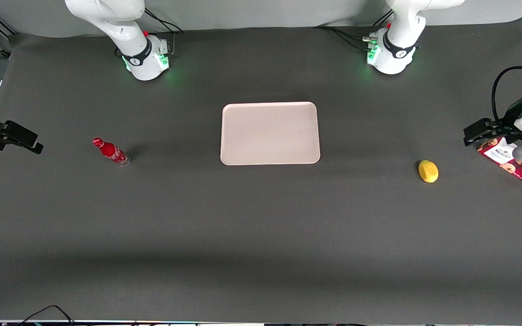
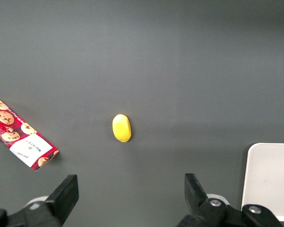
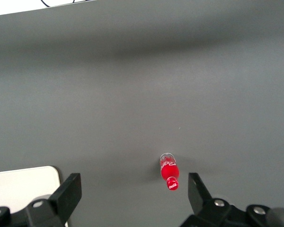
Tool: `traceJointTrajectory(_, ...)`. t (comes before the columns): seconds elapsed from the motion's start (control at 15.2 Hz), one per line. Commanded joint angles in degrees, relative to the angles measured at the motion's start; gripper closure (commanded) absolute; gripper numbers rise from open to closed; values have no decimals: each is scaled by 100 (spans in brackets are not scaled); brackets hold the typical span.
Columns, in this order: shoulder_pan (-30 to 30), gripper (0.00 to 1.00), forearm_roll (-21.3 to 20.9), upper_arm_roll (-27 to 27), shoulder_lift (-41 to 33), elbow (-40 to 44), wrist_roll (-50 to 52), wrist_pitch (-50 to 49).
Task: Place red cookie box on tray
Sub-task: 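Lower the left gripper onto the red plaid shortbread box and close it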
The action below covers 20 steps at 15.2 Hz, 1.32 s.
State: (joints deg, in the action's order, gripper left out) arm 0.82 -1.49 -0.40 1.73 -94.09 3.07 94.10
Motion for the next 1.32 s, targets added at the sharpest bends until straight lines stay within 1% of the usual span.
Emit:
traceJointTrajectory(0.0,-3,0,9,-4,90,172,-61,-85)
traceJointTrajectory(0.4,-12,0,17,5,178,199,-52,-85)
traceJointTrajectory(0.86,-29,0,-70,14,248,190,36,-76)
traceJointTrajectory(1.05,-432,0,-53,14,310,181,-26,-15)
traceJointTrajectory(1.25,-1038,0,-44,14,459,172,-35,21)
